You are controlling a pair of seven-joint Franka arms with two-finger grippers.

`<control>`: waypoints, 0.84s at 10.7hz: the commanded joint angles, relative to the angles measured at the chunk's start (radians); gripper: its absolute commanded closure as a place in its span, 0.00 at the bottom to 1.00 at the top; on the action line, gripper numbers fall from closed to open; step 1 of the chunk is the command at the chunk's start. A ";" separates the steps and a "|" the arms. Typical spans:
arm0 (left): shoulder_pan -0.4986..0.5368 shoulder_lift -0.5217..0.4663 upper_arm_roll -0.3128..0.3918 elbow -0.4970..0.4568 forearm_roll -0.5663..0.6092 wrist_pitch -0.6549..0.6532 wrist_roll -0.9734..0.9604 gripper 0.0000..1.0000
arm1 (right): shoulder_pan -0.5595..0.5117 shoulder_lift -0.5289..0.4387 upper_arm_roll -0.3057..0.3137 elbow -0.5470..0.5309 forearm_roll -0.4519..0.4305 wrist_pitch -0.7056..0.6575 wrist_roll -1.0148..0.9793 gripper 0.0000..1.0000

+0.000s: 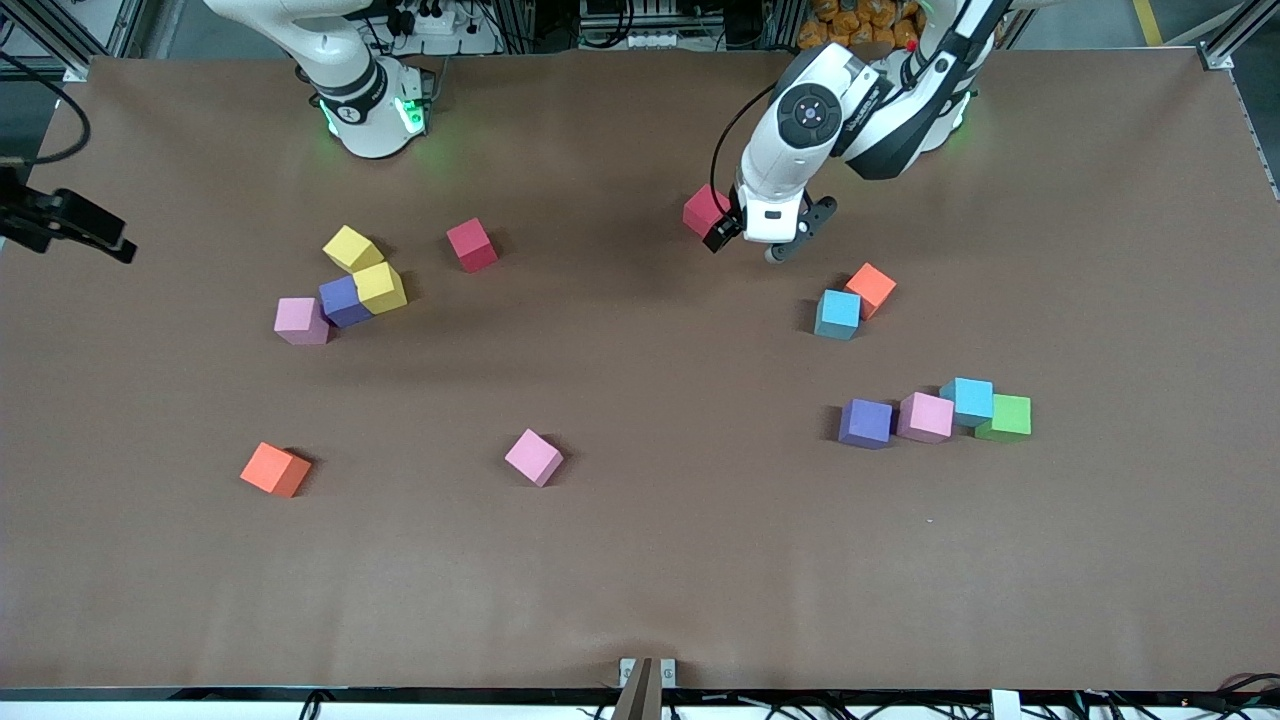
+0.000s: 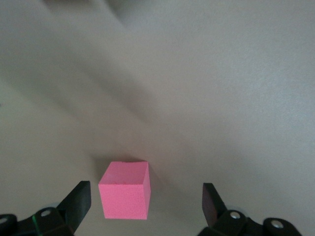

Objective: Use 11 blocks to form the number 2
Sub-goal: 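Lift the pink cube with the left gripper while the right gripper reaches lavender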

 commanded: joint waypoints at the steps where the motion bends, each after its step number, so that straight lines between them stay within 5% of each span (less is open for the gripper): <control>1: -0.025 -0.005 -0.012 -0.015 -0.019 0.029 -0.041 0.00 | 0.039 0.059 0.002 0.013 0.066 -0.013 0.011 0.00; 7: -0.063 0.067 -0.012 -0.072 -0.019 0.201 -0.116 0.00 | 0.230 0.388 0.005 0.028 0.120 0.028 -0.006 0.00; 9: -0.083 0.078 -0.012 -0.081 -0.017 0.235 -0.190 0.00 | 0.269 0.459 0.006 0.033 0.217 0.149 -0.009 0.00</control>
